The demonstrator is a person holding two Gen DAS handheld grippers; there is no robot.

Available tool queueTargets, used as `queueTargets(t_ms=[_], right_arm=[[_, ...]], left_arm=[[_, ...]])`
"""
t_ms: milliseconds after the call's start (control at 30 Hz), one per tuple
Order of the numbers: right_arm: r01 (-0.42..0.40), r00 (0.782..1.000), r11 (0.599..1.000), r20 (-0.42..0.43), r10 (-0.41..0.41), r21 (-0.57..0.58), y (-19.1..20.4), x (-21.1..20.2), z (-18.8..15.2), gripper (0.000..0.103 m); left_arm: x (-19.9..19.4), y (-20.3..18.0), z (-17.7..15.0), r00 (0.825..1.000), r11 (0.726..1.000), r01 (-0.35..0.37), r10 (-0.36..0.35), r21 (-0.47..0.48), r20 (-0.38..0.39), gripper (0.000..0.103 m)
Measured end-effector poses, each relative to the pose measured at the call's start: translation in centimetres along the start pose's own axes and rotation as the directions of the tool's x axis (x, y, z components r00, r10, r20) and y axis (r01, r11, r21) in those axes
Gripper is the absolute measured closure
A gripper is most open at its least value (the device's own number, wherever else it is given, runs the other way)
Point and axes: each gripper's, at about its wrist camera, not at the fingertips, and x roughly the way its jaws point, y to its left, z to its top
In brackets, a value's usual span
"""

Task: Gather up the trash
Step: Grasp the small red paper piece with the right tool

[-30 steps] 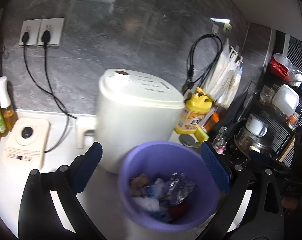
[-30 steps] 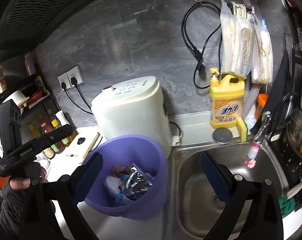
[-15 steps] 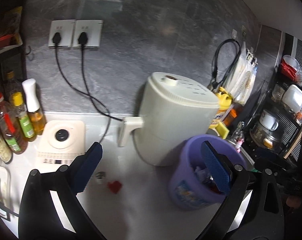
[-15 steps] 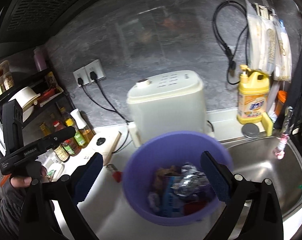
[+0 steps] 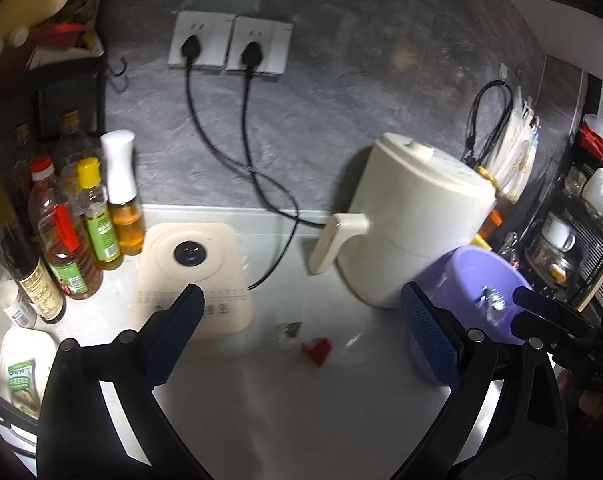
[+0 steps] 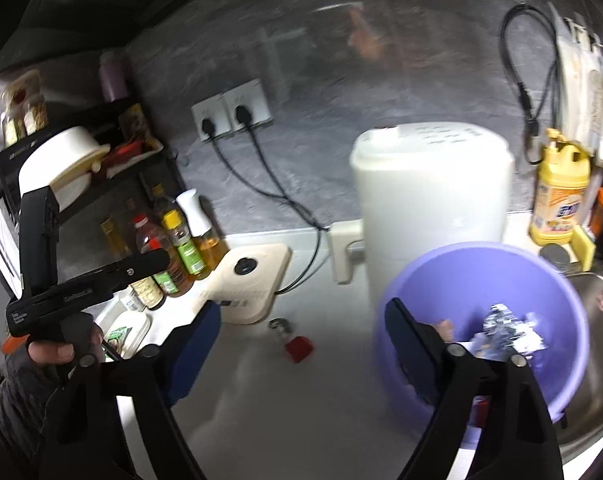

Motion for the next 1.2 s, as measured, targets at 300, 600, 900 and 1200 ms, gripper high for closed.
queueTargets(t_ms=[300, 600, 900, 1200], right_arm=[[0.003, 0.994, 0.997, -0.104, -0.011, -0.073, 3.5, 7.2, -3.5, 0.036], [0.033, 0.968, 0.997, -0.247, -0.049, -0.065, 3.1, 14.5, -7.1, 0.044], [0.088, 0.931, 0.995, -0.352, -0.096, -0.039, 1.1, 21.3, -8.1, 0.047], [0.057, 0.909, 0.994, -0.406, -0.090, -0.093, 1.4, 24.8, -8.3, 0.079]], left_arm=[[2.4, 3.6, -2.2, 0.997, 0.999, 0.037, -0.037, -0.001, -0.065, 0.020], [6.4, 5.4, -3.9, 0.984, 0.996, 0.084, -0.079, 0.024, -0.160, 0.037], [12.5, 5.8, -4.7, 0.955, 0.984, 0.170, -0.150, 0.058, -0.255, 0.049], [15.9, 5.3, -5.5, 0.930, 0.973, 0.227, -0.202, 0.049, -0.307, 0.056]])
